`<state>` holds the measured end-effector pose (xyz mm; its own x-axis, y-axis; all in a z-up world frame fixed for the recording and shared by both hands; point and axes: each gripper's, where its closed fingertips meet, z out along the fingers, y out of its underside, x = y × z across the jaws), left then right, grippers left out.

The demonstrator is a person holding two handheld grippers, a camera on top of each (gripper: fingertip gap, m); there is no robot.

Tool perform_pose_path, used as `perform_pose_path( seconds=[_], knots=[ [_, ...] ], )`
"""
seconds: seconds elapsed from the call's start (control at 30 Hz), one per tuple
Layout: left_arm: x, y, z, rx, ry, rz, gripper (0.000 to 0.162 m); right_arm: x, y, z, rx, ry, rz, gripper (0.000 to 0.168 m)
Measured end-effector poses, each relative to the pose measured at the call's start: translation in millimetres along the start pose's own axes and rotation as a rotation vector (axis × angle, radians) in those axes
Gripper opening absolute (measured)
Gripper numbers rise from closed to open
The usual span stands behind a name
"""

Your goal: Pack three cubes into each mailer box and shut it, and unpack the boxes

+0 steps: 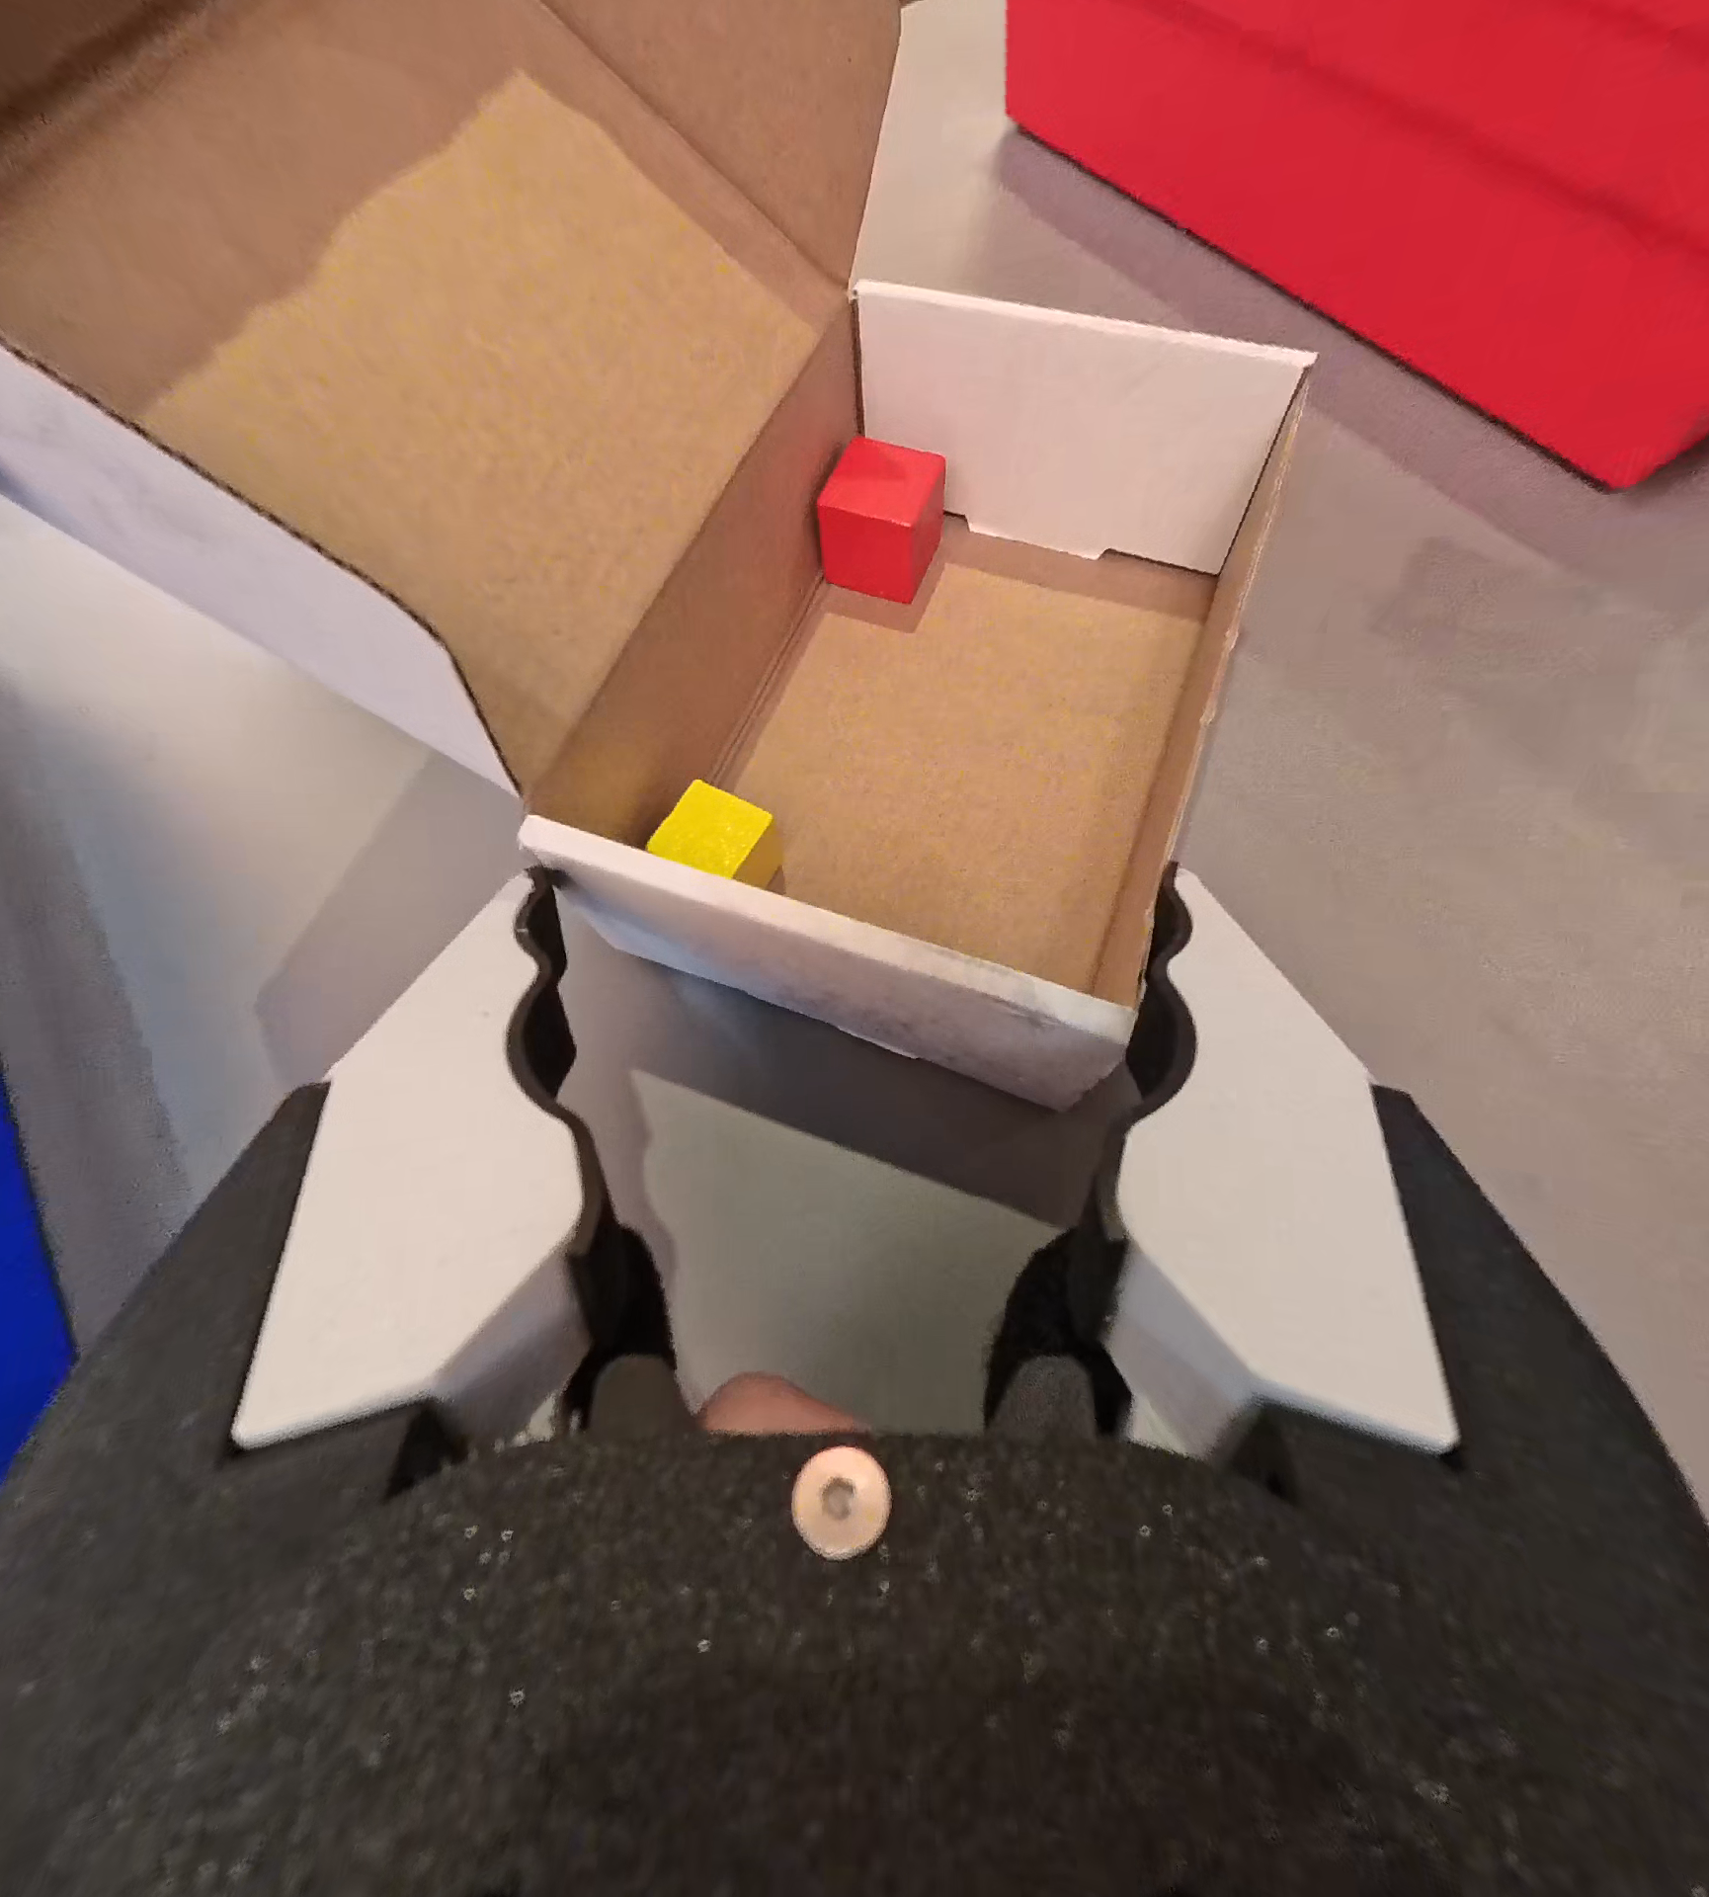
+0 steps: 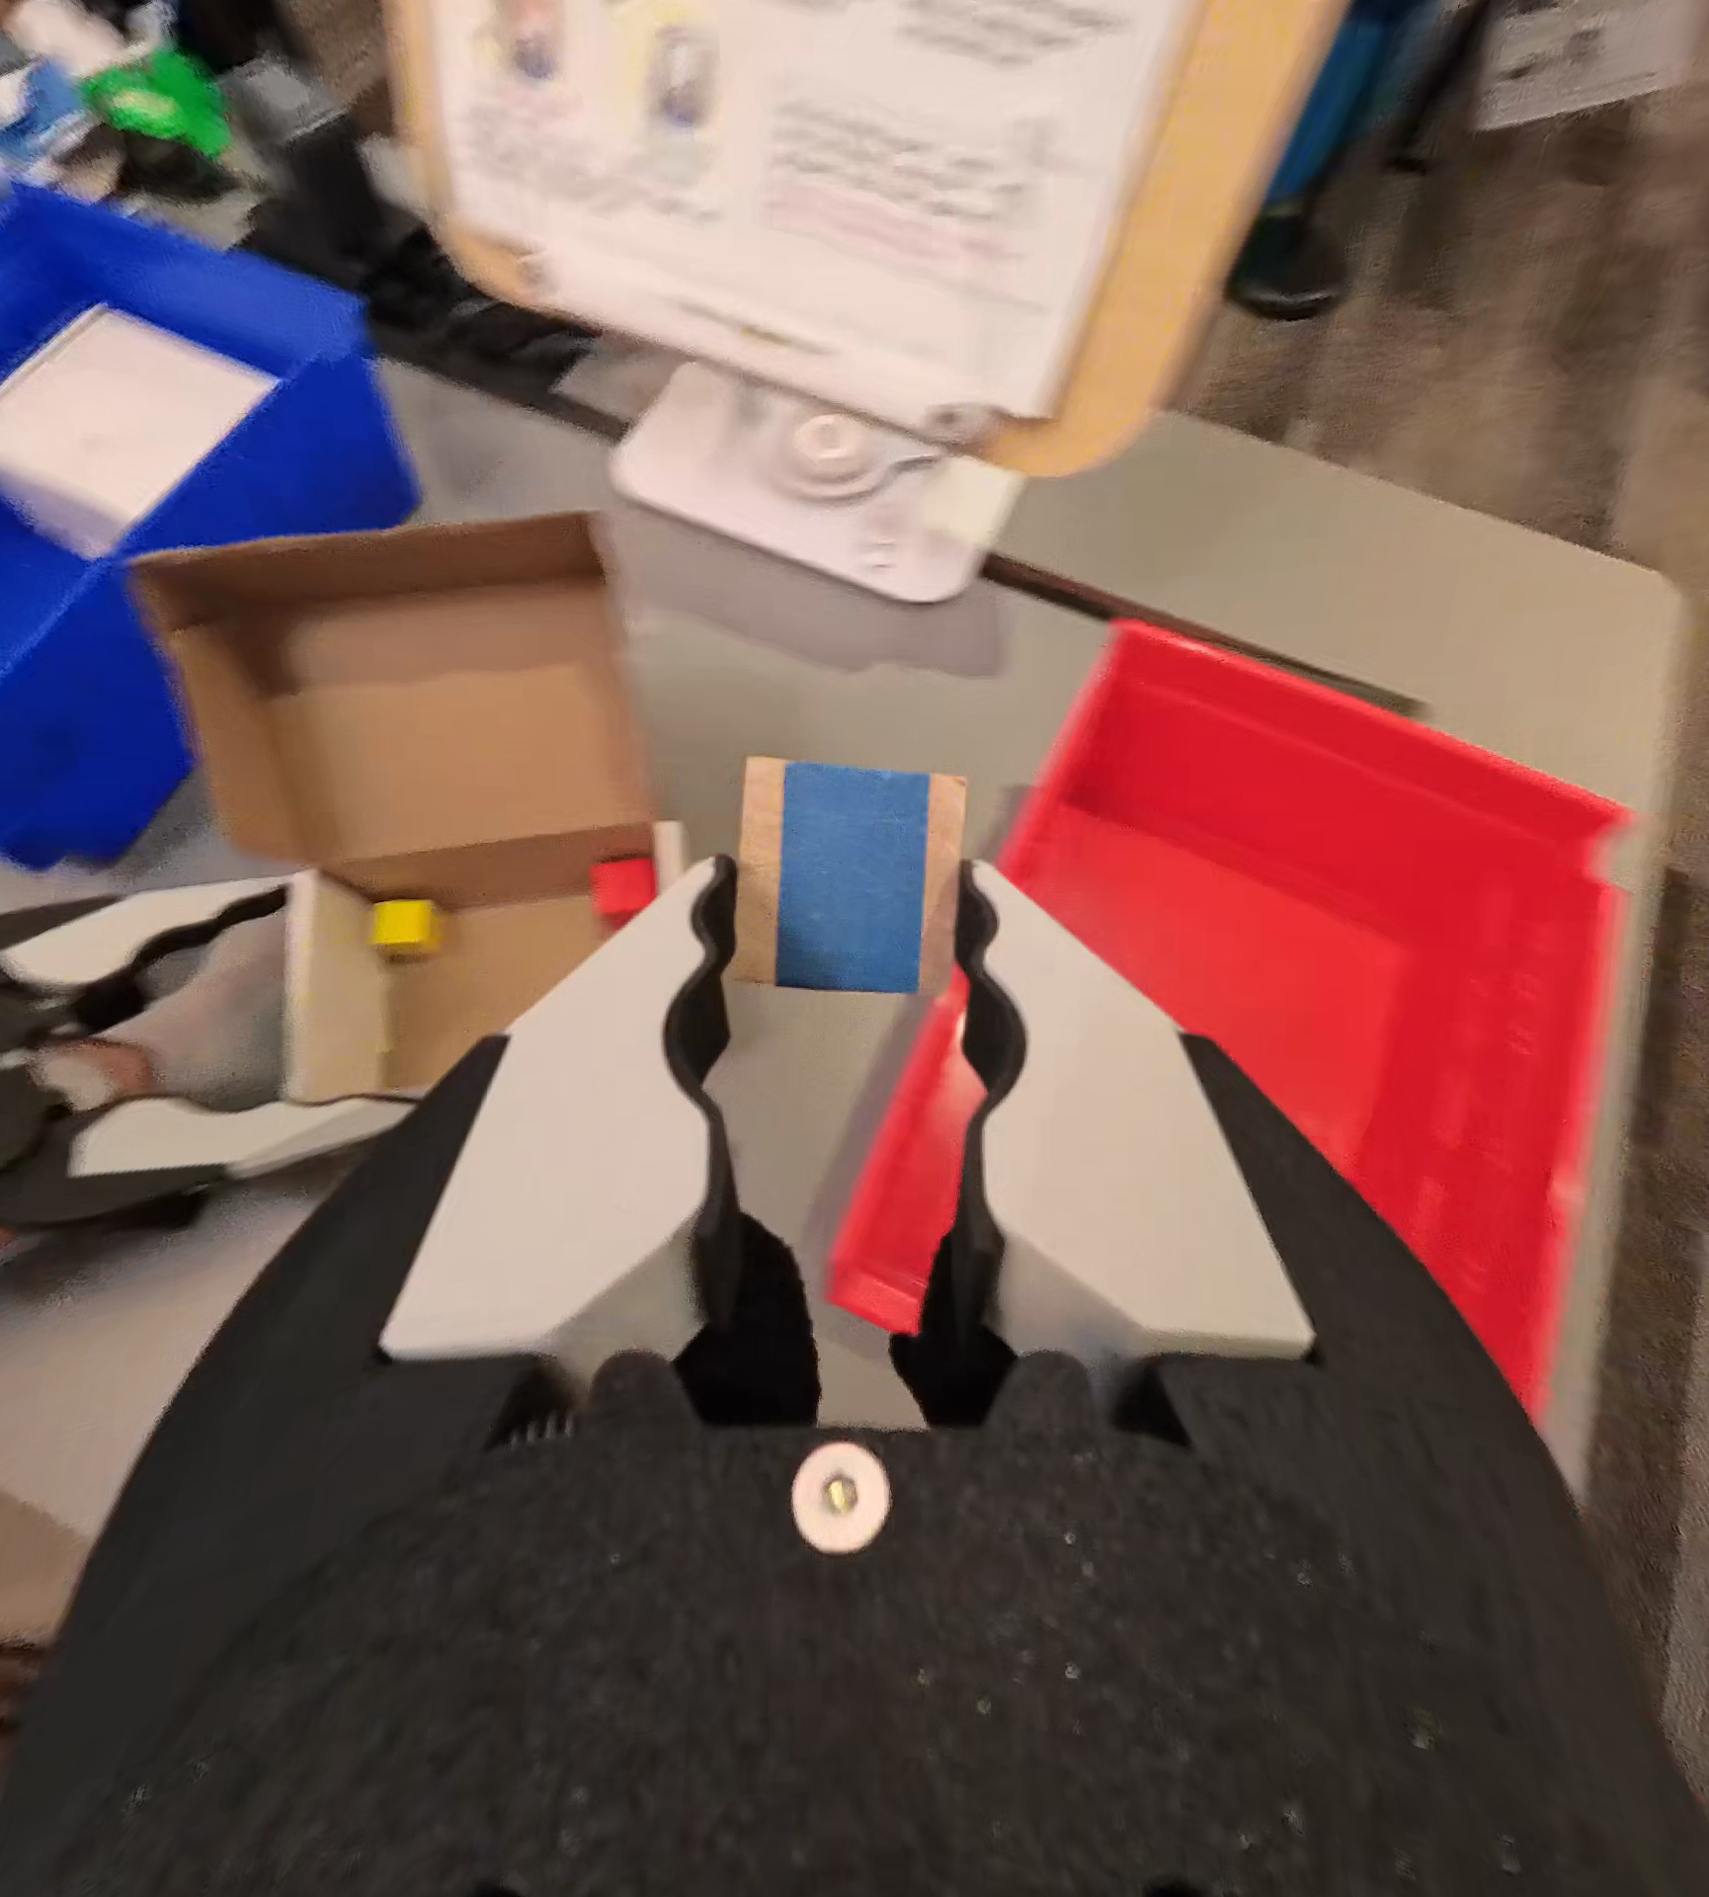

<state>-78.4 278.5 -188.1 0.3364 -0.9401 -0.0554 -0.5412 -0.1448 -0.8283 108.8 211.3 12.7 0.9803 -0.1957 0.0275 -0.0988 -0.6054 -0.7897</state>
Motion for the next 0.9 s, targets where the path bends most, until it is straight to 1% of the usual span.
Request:
perform_pose_path(
  seconds=[0.03,0.1,0.2,0.3,0.37,0.47,0.53,0.7,0.8,0.87,0.9],
  knots=[
    [-1.7,0.3,-0.3,0.001,0.002,-0.001,0.110,26.8,4.3,-8.1,0.002,0.051,0.034,0.042],
    [-3.6,0.4,-0.4,0.003,-0.003,0.000,0.110,74.3,26.8,-11.8,-0.045,0.131,0.104,0.042],
    [-3.4,0.1,0.1,0.002,-0.011,0.007,0.110,123.1,79.4,8.4,-0.182,0.196,0.200,0.042],
    [-3.7,-0.2,0.4,0.001,-0.010,0.005,0.110,144.0,141.2,39.4,-0.358,0.199,0.276,0.042],
    [-3.8,-0.4,0.8,0.001,-0.011,0.005,0.110,148.2,176.9,51.8,-0.475,0.212,0.275,0.042],
    [-3.9,-0.7,1.2,0.005,-0.010,0.005,0.110,150.7,206.5,63.2,-0.563,0.244,0.270,0.042],
    [-4.0,-0.9,1.4,0.008,-0.007,0.006,0.110,154.8,215.4,69.0,-0.572,0.263,0.267,0.042],
    [-4.1,-0.9,1.2,0.011,-0.003,0.012,0.110,157.9,216.1,68.8,-0.547,0.257,0.325,0.042],
    [-4.0,-1.0,1.3,0.010,0.003,0.017,0.110,164.4,217.4,63.2,-0.565,0.300,0.313,0.053],
    [-4.1,-0.7,0.9,0.011,0.010,0.022,0.110,166.3,203.4,52.3,-0.541,0.331,0.280,0.059],
    [-4.0,-0.6,0.7,0.009,0.013,0.024,0.110,162.1,186.1,46.0,-0.495,0.327,0.262,0.061]
  ],
)
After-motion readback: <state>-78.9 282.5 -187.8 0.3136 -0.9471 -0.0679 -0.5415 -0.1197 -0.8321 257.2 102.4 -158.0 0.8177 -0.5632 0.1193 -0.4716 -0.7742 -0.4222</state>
